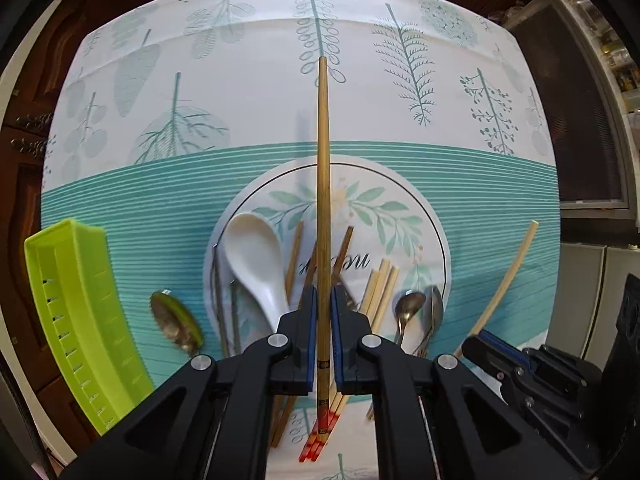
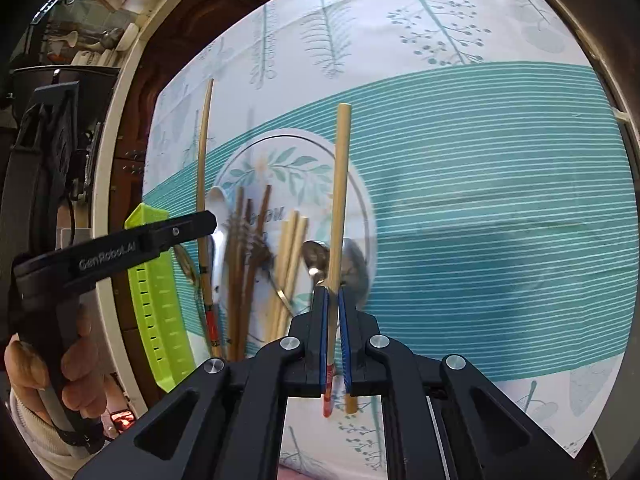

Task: Organize utensils
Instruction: 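Lower the wooden chopstick into the green tray and open the left gripper while the right carries its chopstick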

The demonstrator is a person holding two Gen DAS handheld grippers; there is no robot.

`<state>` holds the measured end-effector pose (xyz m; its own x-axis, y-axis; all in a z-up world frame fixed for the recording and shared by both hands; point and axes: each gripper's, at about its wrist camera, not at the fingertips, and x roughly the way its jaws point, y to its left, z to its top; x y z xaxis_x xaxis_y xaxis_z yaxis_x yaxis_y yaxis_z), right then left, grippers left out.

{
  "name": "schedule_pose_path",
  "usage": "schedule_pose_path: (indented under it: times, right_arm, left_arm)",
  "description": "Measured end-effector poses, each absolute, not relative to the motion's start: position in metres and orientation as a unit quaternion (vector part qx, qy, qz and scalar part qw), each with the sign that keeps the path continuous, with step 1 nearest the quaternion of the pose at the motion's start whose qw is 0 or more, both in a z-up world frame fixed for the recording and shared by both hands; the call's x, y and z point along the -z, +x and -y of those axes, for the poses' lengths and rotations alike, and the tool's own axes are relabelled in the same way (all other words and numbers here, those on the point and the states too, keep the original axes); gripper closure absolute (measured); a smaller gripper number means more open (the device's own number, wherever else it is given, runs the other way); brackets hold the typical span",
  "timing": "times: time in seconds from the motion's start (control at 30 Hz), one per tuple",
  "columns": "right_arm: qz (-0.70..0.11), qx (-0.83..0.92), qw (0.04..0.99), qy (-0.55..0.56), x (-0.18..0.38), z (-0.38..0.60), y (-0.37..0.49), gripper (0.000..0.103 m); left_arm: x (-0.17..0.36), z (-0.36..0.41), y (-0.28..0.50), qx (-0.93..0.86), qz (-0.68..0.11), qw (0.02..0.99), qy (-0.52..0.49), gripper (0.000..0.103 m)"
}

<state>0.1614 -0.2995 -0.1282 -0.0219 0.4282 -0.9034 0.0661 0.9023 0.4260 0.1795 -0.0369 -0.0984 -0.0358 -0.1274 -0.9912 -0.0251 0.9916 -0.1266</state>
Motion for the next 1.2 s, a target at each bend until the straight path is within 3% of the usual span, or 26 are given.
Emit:
schedule_pose_path:
  times: [0.33, 0.77, 0.83, 1.2]
  right_arm:
    - [-0.699, -0.198, 0.671, 0.148, 0.078, 0.231, 0.142, 0.098]
    - [-0.685, -0.307, 0.654, 0.091, 0.006, 0.055, 0.099, 0.098]
    - [-0.691, -0.309, 0.648, 0.084, 0.008, 0.023, 0.098, 0.103]
    - [-0.733, -0.25, 0.629, 0.069, 0.088, -0.048, 0.117, 0.103]
  left_arm:
    - [0.033, -0.033, 0.117, 0.022, -0.694, 0.714, -0.088, 0.099]
    - [0.066, -0.147, 0.054, -0.021, -0.699, 0.703, -0.129, 0.099]
    - [0.076, -0.158, 0.049, -0.017, -0.703, 0.698, -0.135, 0.099]
    - [0.139, -0.182, 0.05, -0.005, -0.72, 0.683, -0.126, 0.098]
